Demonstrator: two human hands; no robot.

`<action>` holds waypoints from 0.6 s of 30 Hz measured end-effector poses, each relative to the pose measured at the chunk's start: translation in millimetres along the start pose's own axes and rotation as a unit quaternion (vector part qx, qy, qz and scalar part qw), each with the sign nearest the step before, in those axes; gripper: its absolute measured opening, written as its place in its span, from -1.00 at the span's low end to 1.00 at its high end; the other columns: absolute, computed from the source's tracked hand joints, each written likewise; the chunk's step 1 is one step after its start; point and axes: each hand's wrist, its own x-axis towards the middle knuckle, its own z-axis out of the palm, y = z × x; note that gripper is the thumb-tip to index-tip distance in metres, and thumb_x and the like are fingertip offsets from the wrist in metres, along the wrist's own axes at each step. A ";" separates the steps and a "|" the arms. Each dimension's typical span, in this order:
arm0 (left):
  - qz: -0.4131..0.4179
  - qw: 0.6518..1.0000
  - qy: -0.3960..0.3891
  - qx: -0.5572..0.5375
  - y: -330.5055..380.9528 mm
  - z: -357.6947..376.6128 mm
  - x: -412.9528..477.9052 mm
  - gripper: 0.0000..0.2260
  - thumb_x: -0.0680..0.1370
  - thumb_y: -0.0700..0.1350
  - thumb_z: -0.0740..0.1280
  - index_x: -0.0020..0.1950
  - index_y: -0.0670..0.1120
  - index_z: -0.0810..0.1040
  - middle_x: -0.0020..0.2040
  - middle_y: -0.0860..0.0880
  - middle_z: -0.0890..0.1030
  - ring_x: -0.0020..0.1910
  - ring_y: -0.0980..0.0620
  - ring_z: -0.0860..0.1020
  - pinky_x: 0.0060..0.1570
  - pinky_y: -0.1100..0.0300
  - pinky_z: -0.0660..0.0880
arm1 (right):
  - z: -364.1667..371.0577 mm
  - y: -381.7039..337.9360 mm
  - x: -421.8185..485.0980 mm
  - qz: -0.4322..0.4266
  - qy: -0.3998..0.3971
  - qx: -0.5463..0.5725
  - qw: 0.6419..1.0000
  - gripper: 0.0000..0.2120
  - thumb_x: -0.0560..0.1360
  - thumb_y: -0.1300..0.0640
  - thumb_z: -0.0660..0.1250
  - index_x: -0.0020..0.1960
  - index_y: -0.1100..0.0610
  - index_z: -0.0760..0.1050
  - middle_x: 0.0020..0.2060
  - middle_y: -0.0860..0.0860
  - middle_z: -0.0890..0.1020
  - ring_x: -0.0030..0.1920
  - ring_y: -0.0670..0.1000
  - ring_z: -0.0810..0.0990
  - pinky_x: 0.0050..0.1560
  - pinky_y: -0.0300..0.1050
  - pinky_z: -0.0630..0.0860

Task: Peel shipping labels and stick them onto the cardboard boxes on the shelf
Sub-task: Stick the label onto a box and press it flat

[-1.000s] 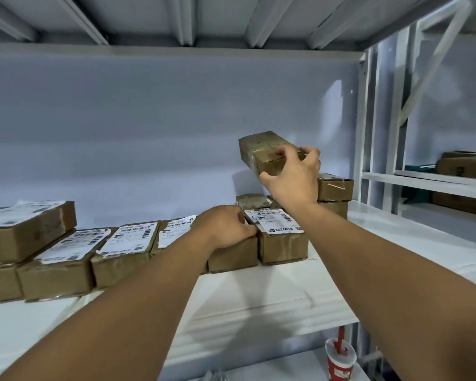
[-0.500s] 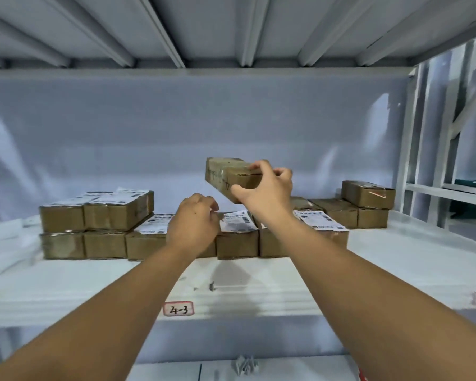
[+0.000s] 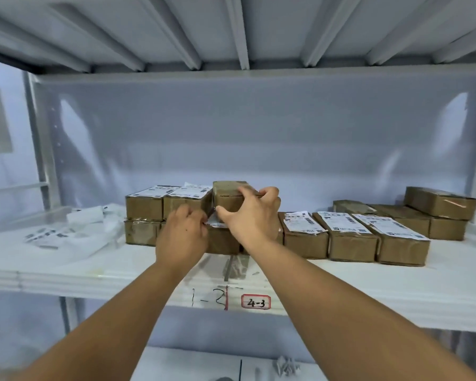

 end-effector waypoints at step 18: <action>-0.087 0.992 0.087 0.012 -84.2 -29.1 -13.6 -0.85 0.47 -0.25 0.24 0.00 -0.20 0.54 -0.05 -0.17 0.52 -0.02 -0.20 0.46 -0.23 0.03 0.36 | 56.1 -60.1 -39.9 -0.391 -0.056 -0.018 0.919 -0.71 0.43 0.23 0.26 0.14 0.15 0.54 -0.02 0.12 0.56 -0.02 0.19 0.55 -0.13 0.04 0.55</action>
